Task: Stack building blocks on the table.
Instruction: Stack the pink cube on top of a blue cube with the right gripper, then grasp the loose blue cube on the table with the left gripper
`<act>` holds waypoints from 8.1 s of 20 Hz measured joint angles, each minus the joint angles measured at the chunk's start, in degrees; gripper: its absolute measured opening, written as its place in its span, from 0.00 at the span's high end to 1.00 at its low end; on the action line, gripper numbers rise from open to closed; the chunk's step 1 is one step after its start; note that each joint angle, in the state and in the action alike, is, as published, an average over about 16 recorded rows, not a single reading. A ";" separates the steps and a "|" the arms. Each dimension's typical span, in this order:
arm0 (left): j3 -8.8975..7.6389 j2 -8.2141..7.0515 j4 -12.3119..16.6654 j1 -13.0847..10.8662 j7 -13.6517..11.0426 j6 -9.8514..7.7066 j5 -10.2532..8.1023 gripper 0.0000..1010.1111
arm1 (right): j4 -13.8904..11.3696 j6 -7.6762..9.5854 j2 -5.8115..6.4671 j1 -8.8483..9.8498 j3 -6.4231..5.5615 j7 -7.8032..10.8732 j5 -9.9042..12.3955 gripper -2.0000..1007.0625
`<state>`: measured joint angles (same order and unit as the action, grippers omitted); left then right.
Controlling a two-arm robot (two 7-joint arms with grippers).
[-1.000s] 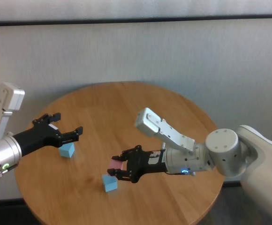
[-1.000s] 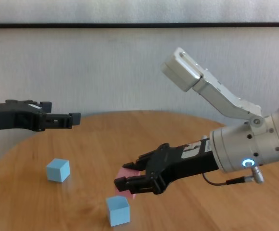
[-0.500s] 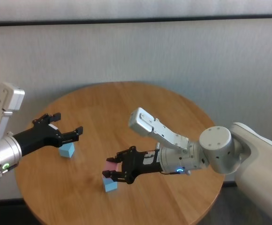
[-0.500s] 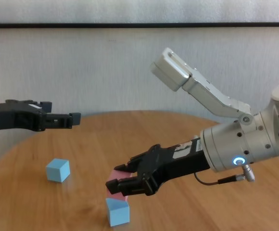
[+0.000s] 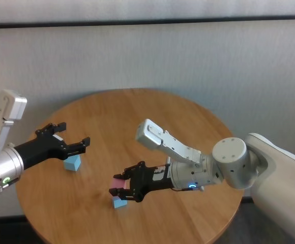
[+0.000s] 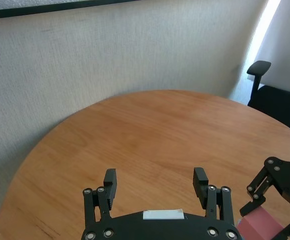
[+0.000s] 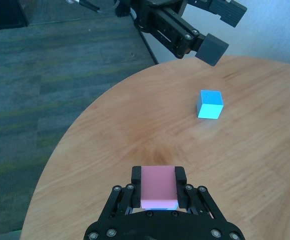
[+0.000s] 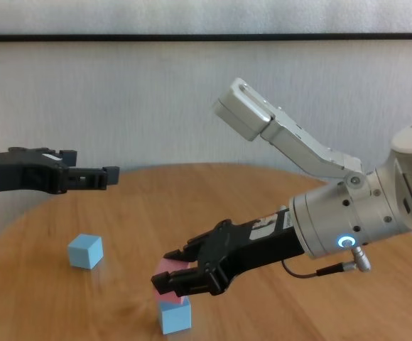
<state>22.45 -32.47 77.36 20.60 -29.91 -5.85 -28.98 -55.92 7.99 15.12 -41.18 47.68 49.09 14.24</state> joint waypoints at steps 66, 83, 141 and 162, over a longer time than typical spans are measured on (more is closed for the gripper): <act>0.00 0.00 0.00 0.00 0.00 0.00 0.00 0.01 | -9.91 -5.79 4.04 9.50 -13.44 -21.06 1.24 0.01; 0.18 0.04 -0.12 0.09 0.40 -0.44 0.53 0.01 | -10.80 -7.89 4.10 11.94 -16.89 -24.72 0.33 0.01; -0.21 10.08 -15.83 6.83 8.24 -11.02 13.73 0.01 | -10.68 -7.67 4.08 11.61 -16.54 -24.82 0.36 0.01; -1.57 11.56 -18.30 7.71 5.50 -12.30 14.88 0.01 | -10.68 -7.67 4.08 11.61 -16.54 -24.82 0.36 0.01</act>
<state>20.88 -20.91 59.06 28.31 -24.41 -18.15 -14.10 -66.60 0.32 19.21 -29.57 31.15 24.27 14.60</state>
